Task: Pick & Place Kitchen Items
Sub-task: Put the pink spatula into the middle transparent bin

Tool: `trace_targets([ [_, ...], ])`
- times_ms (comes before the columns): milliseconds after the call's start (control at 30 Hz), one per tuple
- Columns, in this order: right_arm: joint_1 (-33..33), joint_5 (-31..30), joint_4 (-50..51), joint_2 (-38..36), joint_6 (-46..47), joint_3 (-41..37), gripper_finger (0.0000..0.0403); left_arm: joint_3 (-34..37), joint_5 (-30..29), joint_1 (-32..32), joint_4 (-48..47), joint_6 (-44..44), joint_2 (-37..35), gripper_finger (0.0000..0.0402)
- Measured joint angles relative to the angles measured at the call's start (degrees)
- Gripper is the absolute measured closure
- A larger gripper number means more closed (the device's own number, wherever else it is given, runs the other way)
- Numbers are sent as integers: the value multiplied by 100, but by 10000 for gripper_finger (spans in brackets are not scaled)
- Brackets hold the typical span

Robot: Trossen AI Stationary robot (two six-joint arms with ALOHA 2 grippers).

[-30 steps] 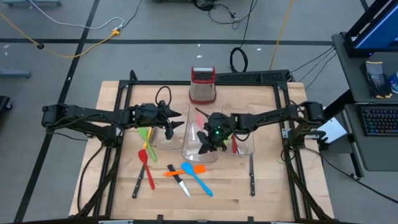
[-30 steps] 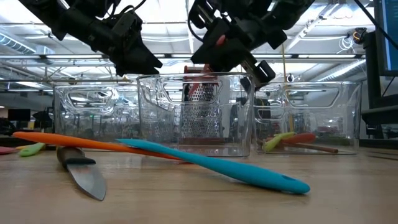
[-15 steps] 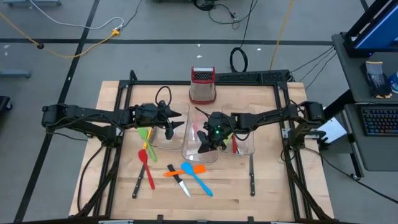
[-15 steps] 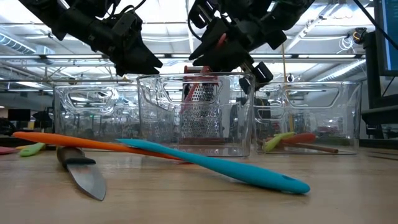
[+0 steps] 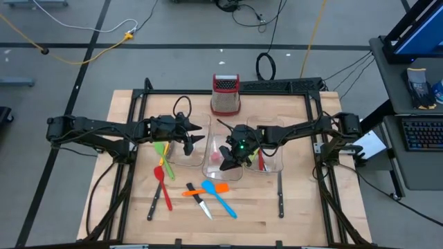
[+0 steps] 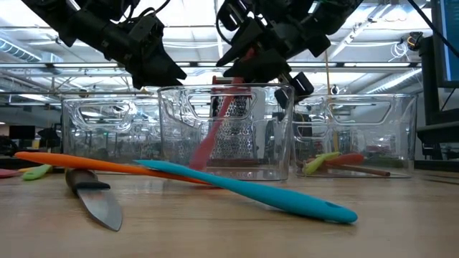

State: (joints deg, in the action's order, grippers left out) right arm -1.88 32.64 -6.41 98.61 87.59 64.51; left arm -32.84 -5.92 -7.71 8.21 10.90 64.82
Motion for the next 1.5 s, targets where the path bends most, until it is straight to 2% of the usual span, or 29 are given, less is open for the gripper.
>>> trace_targets([
  [200, -1, 15, -258, 0, -271, -2, 352, 0, 8, 1, -77, 82, 0, 194],
  [400, -1, -122, -230, 0, -801, -2, 396, 0, 8, 1, -110, 170, 0, 194],
  [833, -4, -316, 19, -124, -1103, -7, 402, -2, 5, 1, -121, 209, 0, 194],
  [933, -4, -468, 500, -341, -1183, -9, 402, 0, 8, 1, -121, 207, 0, 194],
  [1133, 7, -1236, 1432, -930, -1557, -7, 402, 0, 5, 1, -121, 225, 0, 195],
  [1267, 7, -1650, 1740, -1160, -1870, -7, 403, 0, 36, 1, -114, 257, 0, 194],
  [1500, 14, -1922, 1871, -1181, -2382, -7, 403, 0, 38, 1, -105, 277, 0, 194],
])
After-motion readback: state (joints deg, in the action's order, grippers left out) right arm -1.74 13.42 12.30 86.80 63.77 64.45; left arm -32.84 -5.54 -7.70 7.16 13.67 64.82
